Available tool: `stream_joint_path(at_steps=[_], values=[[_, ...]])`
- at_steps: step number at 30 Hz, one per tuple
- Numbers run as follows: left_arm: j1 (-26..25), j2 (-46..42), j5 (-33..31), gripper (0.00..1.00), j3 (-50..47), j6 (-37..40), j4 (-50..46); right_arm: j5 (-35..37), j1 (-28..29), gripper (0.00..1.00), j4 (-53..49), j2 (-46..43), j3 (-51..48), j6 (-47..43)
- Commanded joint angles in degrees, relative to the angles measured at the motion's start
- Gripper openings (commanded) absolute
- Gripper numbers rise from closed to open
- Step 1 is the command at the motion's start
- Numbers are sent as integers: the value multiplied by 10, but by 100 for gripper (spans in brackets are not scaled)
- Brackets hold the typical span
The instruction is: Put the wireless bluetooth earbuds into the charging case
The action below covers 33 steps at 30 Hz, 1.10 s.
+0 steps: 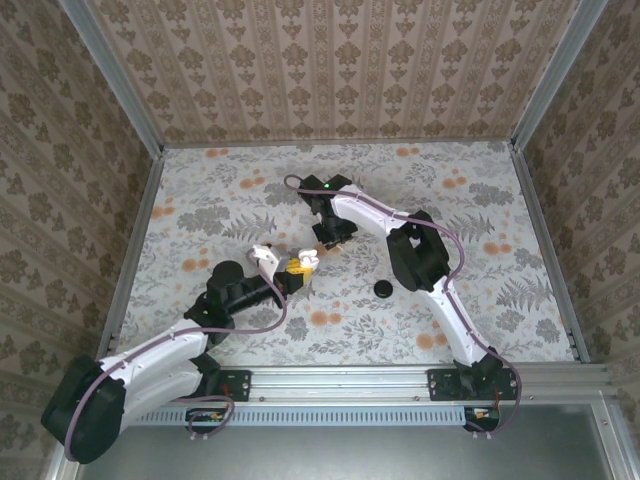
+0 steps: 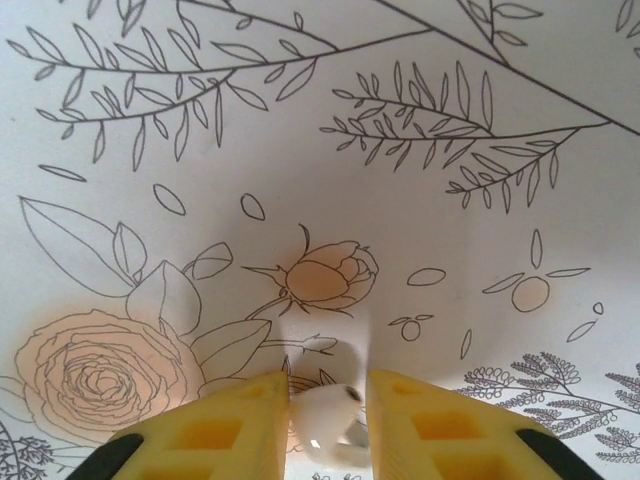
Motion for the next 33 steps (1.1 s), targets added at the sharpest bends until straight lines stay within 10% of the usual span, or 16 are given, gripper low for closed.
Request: stream_joint_path(at_steps=[1, 21, 33], values=[[-2, -11, -1, 0, 14, 9, 5, 6, -2, 23, -28, 8, 3, -7], [-7, -42, -7, 0, 20, 5, -27, -43, -10, 32, -18, -34, -59, -14], [-12, -69, -22, 0, 18, 2, -49, -63, -11, 16, -26, -50, -55, -4]])
